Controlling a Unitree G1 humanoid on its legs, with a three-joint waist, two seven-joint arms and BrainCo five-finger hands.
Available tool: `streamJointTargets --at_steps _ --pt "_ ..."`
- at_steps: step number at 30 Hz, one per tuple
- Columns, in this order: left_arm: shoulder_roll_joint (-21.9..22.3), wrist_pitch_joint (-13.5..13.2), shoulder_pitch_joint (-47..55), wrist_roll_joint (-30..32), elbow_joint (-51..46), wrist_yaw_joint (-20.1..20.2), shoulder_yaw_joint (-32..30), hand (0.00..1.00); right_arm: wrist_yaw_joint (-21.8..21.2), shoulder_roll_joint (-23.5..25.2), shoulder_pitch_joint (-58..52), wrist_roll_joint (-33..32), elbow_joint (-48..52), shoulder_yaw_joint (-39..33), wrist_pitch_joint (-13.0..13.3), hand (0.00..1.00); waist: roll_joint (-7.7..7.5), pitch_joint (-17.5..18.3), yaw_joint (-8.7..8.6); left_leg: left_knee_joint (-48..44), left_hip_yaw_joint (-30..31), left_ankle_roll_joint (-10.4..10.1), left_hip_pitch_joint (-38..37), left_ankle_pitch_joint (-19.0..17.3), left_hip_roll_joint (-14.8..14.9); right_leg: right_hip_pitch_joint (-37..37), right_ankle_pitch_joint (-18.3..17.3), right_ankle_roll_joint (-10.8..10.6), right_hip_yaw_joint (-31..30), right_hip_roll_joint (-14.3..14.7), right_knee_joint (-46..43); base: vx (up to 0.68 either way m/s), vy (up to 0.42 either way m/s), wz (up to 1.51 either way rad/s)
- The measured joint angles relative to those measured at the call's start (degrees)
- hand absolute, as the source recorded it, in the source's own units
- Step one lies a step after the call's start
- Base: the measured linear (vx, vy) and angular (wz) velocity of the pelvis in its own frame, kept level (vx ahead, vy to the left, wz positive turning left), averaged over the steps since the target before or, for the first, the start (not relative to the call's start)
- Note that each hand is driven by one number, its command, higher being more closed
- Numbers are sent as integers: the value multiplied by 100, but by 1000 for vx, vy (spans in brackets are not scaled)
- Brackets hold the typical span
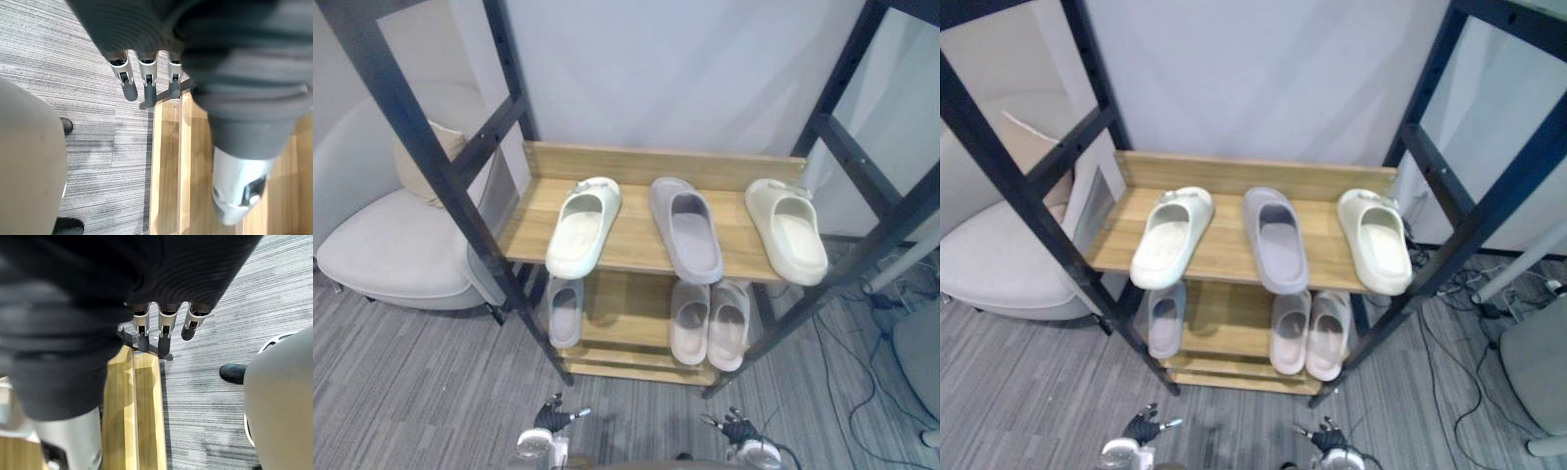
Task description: Organize the slippers on the shoe rack
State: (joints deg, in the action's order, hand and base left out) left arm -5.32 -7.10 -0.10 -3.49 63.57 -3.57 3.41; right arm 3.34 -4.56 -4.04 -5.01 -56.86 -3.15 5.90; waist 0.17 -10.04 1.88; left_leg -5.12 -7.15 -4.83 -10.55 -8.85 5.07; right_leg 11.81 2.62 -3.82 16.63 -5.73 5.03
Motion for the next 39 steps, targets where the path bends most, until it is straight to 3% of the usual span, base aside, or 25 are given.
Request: streamJointTargets --at_steps 2,8,15,27,32,39 --pt "-9 1 -18 8 -2 -9 47 0 5 -23 -438 6 1118 332 17 0 18 2 -30 120 -115 -23 -51 43 27 -104 35 18 -164 37 3 -42 2 -31" --pt "-31 1 70 121 -109 -17 105 0 -116 -129 -1516 157 3864 351 139 0 6 2 -189 217 -322 -49 -154 56 93 -190 54 47 -383 126 3 5 2 -19" --pt "-84 -5 135 227 -101 -1 183 0 -289 -219 -2135 507 5998 316 383 0 -42 26 -277 245 -451 -59 -168 48 124 -275 67 62 -516 176 5 28 15 -12" --pt "-56 -124 143 349 -94 2 293 0 -332 -197 -2189 19 7639 300 828 0 17 27 -292 250 -564 -73 -246 38 152 -266 94 88 -653 208 40 -23 1 -6" --pt "-48 -139 142 392 -80 11 337 0 -334 -292 -1853 -225 8150 -19 1013 0 38 29 -325 251 -590 -73 -242 39 147 -291 103 89 -697 204 6 -4 3 -2" --pt "-47 -147 142 446 -72 42 354 0 -261 -680 -1044 -471 8303 -179 1025 0 43 71 -323 254 -570 -65 -146 43 122 -380 121 77 -681 189 4 8 2 2"
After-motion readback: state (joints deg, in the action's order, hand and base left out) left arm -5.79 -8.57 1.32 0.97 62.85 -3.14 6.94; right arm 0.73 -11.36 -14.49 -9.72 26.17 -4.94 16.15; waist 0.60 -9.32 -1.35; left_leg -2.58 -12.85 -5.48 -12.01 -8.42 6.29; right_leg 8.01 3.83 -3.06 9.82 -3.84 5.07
